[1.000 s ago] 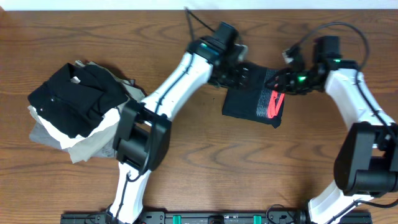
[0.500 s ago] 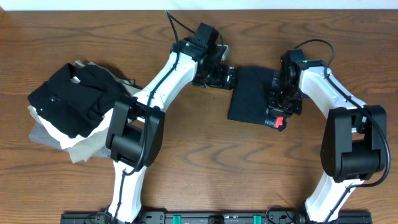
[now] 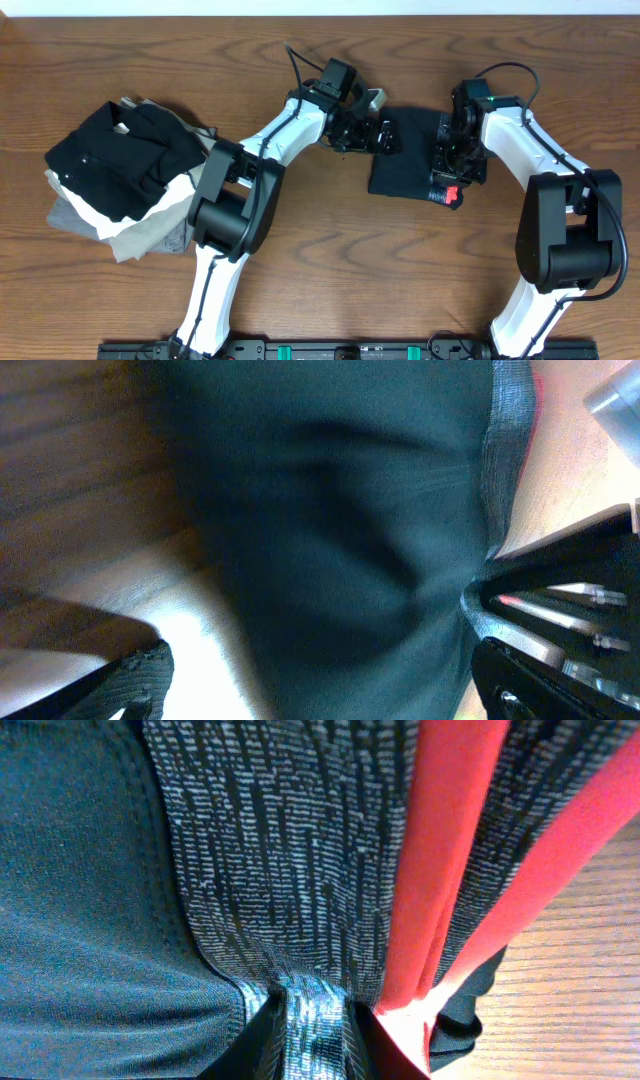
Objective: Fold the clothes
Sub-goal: 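Grasp the folded leggings with the left gripper and carry them left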
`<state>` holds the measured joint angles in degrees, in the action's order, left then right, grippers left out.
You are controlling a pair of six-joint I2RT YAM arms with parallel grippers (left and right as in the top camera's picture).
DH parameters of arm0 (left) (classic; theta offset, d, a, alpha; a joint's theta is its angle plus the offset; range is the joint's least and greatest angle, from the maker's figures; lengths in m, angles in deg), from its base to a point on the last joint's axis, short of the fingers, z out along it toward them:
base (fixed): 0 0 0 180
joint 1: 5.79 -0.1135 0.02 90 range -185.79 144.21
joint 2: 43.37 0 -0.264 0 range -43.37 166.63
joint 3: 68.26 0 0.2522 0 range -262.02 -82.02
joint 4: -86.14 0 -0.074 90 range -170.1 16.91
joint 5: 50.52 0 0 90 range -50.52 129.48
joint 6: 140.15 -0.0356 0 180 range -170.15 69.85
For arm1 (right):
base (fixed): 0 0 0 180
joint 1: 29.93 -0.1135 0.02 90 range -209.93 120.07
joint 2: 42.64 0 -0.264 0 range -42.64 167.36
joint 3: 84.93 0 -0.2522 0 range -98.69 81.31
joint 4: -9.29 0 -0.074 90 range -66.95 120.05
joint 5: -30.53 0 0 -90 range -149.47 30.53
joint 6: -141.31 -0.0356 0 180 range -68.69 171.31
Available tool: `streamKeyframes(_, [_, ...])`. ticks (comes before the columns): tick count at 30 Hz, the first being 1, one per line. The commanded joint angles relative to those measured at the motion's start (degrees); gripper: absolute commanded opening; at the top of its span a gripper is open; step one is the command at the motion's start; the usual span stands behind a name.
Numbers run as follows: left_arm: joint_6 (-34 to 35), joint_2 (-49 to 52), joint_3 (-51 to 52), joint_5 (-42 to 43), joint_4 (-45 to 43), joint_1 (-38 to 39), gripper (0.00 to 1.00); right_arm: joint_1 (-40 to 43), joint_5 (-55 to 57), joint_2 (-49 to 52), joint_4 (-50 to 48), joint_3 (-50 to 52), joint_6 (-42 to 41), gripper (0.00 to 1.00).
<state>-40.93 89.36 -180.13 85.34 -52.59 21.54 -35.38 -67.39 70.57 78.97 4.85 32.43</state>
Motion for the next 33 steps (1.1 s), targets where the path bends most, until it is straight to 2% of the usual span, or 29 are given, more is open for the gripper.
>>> streamKeyframes(1, [1.22,3.45,0.55,5.92,-1.05,0.7,0.96,0.13,5.97,2.21,-1.29,0.68,-0.59,0.19])
streamKeyframes(4, [2.84,4.42,0.55,7.52,-3.08,1.6,0.95,0.13,5.97,2.21,-1.31,0.68,-0.57,0.19])
streamKeyframes(6, [3.19,4.5,0.55,7.54,-4.11,2.38,0.86,0.13,5.97,2.21,-1.25,0.68,-0.57,0.18])
streamKeyframes(7, [3.21,4.48,0.55,7.72,-4.55,2.75,0.79,0.13,5.97,2.21,-1.27,0.68,-0.57,0.18])
streamKeyframes(11, [4.66,4.46,0.52,7.52,-5.84,3.5,0.26,0.13,5.97,2.21,-1.16,0.68,-0.57,0.17])
streamKeyframes(13, [4.66,4.44,0.52,7.45,-5.88,3.32,0.19,0.15,5.97,2.19,-0.96,0.68,-0.52,0.16])
streamKeyframes(14, [4.68,4.42,0.52,7.5,-5.81,3.08,0.12,0.15,5.92,2.14,-0.96,0.68,-0.07,0.15])
streamKeyframes(16, [4.68,4.28,0.48,7.5,-5.6,2.56,0.06,0.2,5.25,1.7,-0.94,0.66,1.29,0.13])
streamKeyframes(21, [3.76,1.66,0.48,7.5,-2.27,0.74,0.06,0.59,0.81,-3.5,-0.5,-0.42,3.32,0.12])
streamKeyframes(28, [-7.82,-10.34,0.48,6.75,11.96,-3.87,0.06,0.9,-0.92,-18.91,-3.19,-3.15,5.25,0.22])
streamKeyframes(33, [-14.38,-20.68,0.48,3.69,19.85,-7.8,0.06,0.87,-0.94,-26.51,-6.51,-3.26,4.7,0.24])
